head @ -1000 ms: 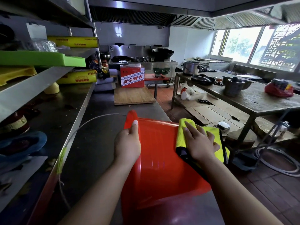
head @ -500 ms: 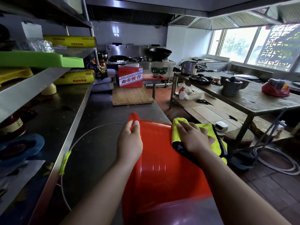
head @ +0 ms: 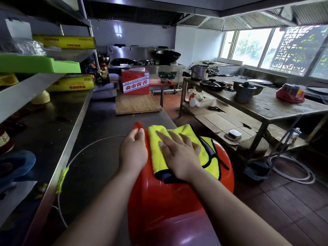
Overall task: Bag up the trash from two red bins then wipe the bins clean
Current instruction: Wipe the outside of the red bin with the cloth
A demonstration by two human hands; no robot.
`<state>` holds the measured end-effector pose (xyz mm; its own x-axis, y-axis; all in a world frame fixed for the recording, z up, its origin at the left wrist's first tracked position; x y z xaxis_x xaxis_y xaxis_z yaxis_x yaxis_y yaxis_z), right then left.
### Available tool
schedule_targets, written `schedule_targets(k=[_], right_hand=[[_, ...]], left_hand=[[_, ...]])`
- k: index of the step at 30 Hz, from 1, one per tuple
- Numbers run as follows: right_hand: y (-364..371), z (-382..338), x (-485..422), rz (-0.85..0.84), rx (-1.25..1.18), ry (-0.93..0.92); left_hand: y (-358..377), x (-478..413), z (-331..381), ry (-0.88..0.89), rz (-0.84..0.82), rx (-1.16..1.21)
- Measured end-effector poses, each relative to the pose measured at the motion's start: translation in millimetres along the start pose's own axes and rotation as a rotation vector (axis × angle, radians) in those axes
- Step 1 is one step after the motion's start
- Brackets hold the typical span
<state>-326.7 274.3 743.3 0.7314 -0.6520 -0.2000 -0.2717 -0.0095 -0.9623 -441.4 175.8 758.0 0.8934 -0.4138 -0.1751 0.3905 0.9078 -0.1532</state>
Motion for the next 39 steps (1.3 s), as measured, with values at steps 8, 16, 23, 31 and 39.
schedule_targets(k=[8,16,23,31,39], right_hand=[[6.5,126.7,2.1,-0.031,-0.072,0.471],[1.9,1.0,-7.3,-0.007,0.010,0.106],[5.2,-6.6,14.5,0.045,0.043,-0.073],[13.5,116.8,19.6,0.041,-0.060,0.388],[14.8,123.4,9.1,0.059,-0.117,0.483]], left_hand=[[3.4,-1.4,-1.6,-0.005,0.045,-0.003],[2.2,-6.4,-2.3,-0.011,0.048,-0.002],[-1.5,-11.2,-3.9,0.029,0.024,-0.015],[-0.9,-3.4,0.9,0.078,0.113,0.000],[-9.5,35.7,-20.0,0.129,0.051,-0.054]])
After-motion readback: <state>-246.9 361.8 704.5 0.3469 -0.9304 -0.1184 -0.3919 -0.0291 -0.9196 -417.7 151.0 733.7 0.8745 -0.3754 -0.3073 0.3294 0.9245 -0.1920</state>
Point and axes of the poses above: each hand's wrist, its own x-axis away from the middle knuckle, its own y-axis out of the palm, z = x × y, the point moved 7 cm from there along -x, towards the middle knuckle, and after that the axes turned 12 degrees about x, right-handed, at the moved point
